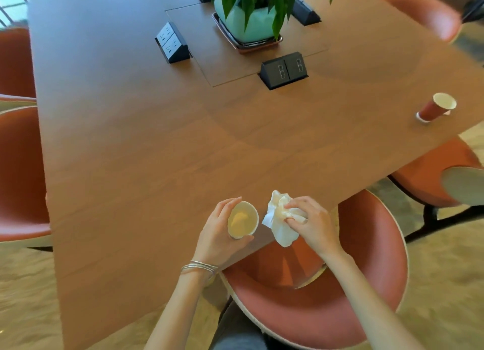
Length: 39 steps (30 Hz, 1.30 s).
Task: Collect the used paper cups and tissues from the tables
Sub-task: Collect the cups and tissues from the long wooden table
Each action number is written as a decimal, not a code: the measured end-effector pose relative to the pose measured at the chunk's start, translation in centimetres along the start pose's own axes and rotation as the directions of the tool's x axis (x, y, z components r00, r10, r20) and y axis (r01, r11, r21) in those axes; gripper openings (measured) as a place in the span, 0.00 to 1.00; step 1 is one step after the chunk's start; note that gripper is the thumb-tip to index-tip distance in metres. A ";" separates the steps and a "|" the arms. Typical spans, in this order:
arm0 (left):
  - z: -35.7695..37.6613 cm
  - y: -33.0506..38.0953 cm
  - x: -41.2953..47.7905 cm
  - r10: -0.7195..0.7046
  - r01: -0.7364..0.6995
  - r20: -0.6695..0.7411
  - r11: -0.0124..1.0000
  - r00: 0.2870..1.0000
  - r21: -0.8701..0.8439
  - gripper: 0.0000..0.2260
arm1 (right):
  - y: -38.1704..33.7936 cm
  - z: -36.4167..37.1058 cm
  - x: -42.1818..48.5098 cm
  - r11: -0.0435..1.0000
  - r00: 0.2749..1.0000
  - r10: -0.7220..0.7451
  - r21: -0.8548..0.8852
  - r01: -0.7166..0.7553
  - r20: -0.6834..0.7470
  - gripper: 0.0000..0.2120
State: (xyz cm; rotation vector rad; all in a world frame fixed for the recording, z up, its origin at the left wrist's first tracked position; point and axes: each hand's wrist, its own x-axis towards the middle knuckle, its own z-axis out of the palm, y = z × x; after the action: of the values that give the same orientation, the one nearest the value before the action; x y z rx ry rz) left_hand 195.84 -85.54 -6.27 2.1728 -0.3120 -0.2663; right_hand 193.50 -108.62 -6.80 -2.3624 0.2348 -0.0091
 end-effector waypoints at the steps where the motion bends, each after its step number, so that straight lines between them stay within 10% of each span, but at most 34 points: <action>1: -0.1 0.1 -0.2 0.003 -0.003 0.004 1.000 1.000 0.006 0.35 | -0.1 0.0 -0.5 1.000 1.000 0.008 0.006 -0.008 -0.006 0.12; 39: 22.5 19.1 -15.5 0.046 -0.047 -0.057 0.999 0.997 -0.015 0.36 | 18.9 -23.1 -22.0 1.000 0.994 -0.007 0.000 0.007 -0.110 0.11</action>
State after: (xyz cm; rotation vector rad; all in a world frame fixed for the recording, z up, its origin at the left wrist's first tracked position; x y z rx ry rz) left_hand 172.02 -108.52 -2.44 2.1503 -0.3263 -0.1799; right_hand 167.02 -134.04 -1.87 -2.3646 0.2801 -0.1429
